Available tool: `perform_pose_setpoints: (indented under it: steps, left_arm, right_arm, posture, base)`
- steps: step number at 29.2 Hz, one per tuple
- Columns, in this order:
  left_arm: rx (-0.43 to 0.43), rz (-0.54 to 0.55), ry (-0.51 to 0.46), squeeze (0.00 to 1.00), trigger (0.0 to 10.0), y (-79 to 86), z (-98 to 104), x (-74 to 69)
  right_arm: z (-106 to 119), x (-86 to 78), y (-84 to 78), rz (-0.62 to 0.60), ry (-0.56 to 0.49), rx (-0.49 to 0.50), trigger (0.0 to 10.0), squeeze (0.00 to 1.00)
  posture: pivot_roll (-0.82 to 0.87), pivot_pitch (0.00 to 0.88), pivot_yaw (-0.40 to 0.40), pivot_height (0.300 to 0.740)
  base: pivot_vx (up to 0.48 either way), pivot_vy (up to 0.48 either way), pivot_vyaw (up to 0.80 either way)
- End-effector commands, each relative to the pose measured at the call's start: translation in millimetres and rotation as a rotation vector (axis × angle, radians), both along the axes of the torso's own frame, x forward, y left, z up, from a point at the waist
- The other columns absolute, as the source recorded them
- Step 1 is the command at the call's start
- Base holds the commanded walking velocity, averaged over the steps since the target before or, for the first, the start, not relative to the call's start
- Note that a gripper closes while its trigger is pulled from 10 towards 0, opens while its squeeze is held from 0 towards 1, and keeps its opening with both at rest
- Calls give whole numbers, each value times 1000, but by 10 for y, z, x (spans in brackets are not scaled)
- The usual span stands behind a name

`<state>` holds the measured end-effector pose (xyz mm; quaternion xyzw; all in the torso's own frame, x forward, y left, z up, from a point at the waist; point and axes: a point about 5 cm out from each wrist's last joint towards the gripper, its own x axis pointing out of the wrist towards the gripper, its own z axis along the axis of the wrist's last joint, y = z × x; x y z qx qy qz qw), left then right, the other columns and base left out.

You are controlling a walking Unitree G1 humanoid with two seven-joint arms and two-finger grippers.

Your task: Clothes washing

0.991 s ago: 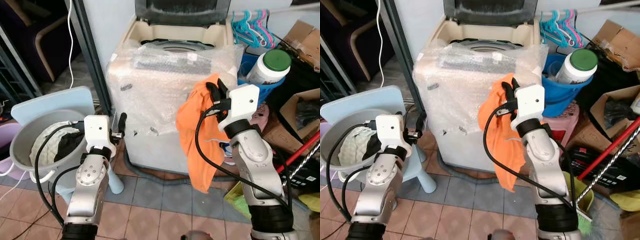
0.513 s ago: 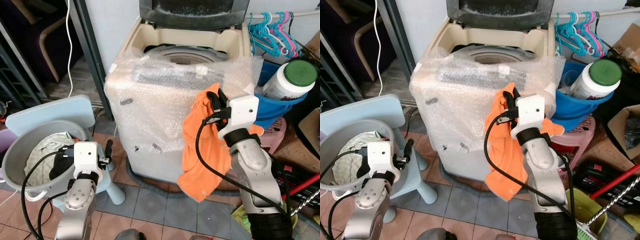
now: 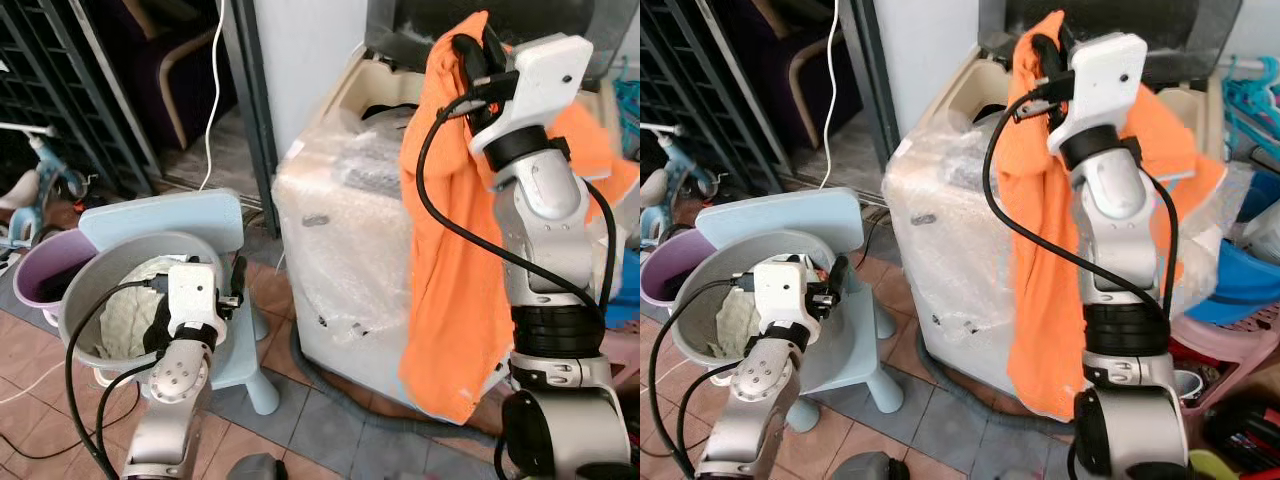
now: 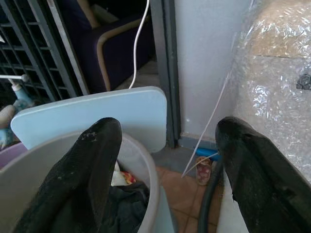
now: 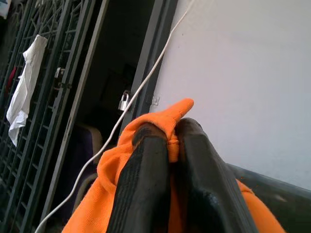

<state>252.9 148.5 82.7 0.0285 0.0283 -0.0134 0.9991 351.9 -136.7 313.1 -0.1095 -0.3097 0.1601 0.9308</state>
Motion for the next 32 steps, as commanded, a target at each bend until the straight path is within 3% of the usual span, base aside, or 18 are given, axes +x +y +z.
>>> perform_pose_setpoints:
  steps: [1,4,7,14,19,21,26,32]
  left_arm:
    - [0,-39,-16,0,10000,-60,18,4]
    - [-20,-41,-10,0,10000,-75,22,-7]
    - [-18,-36,2,0,10000,-78,2,-39]
    - [-29,-65,4,0,10000,-107,-2,-39]
    - [-63,-64,9,0,10000,-141,14,-13]
    - [-58,-68,8,0,10000,-145,16,-11]
    - [-61,-68,14,0,10000,-170,15,-24]
    - [-64,-49,19,0,10000,-149,12,-63]
  right_arm:
    - [136,45,-68,-13,-43,1,10000,0]
    - [218,152,-99,-64,-37,-2,10000,0]
    - [156,286,-294,-234,47,56,10000,0]
    - [24,313,-544,-325,66,83,10000,0]
    - [81,414,-732,-400,106,89,10000,0]
    - [95,439,-747,-405,122,83,10000,0]
    - [470,539,-783,-405,114,56,10000,0]
    - [736,574,-665,-335,117,26,10000,0]
  posture:
    - [-23,41,37,740]
    - [-11,45,28,740]
    - [-8,49,25,740]
    - [-16,56,31,740]
    - [-15,60,33,740]
    - [-15,60,33,740]
    - [-2,63,18,740]
    - [29,73,-7,740]
  base:
    - [458,0,0]
    - [472,0,0]
    - [306,0,-413]
    - [272,0,-800]
    - [123,0,-800]
    - [0,0,-734]
    - [0,0,0]
    - [0,0,0]
